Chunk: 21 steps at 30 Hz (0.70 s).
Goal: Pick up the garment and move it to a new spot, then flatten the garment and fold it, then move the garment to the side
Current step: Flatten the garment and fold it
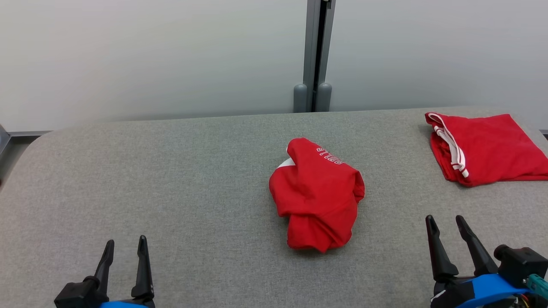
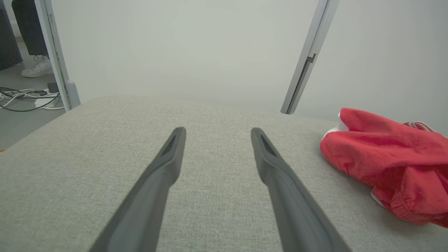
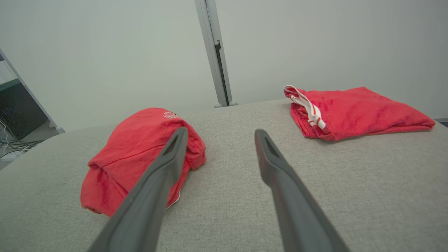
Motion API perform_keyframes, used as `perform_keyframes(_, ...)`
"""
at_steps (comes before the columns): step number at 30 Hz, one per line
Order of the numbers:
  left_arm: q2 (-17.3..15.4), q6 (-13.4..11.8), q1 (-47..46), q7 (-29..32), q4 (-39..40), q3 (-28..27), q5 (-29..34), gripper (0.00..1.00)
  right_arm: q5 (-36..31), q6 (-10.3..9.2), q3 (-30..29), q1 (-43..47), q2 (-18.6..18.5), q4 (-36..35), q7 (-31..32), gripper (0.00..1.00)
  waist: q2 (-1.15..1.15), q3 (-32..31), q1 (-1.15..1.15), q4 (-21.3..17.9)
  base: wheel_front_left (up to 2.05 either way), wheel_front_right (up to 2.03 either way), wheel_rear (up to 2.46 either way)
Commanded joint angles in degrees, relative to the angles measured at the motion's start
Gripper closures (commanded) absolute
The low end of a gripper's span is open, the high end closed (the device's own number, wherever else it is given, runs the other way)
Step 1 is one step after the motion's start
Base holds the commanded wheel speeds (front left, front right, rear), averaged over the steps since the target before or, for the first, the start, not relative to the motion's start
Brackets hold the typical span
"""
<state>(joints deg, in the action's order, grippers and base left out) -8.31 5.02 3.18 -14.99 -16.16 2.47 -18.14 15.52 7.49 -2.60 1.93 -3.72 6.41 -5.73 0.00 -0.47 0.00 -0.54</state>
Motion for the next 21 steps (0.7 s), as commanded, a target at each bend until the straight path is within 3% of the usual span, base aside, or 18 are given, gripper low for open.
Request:
perform_keyframes(1, -0.1, 0.0, -0.9, -0.2, -0.1, 0.1, 0.0, 0.0, -0.1, 0.01, 0.1, -0.4, 0.1, 0.1, -0.3, 0.0, 0.0, 0.1, 0.0, 0.0, 0.0, 0.0, 0.0)
perform_keyframes(16, -0.3, 0.4, -2.7, 0.2, -0.2, 1.2, -0.1, 0.0, -0.2, 0.01, 1.1, -1.6, 0.3, 0.3, -0.4, 0.0, 0.0, 1.4, 0.0, 0.1, 0.0, 0.0, 0.0)
perform_keyframes(21, 0.7, 0.6, -6.9, 5.2, -0.9, 3.8, 0.0, 0.0, 0.1, 0.01, 2.2, -2.8, 0.0, 0.5, -0.4, 0.0, 0.0, 2.9, 0.0, -0.8, 0.0, 0.0, 0.0)
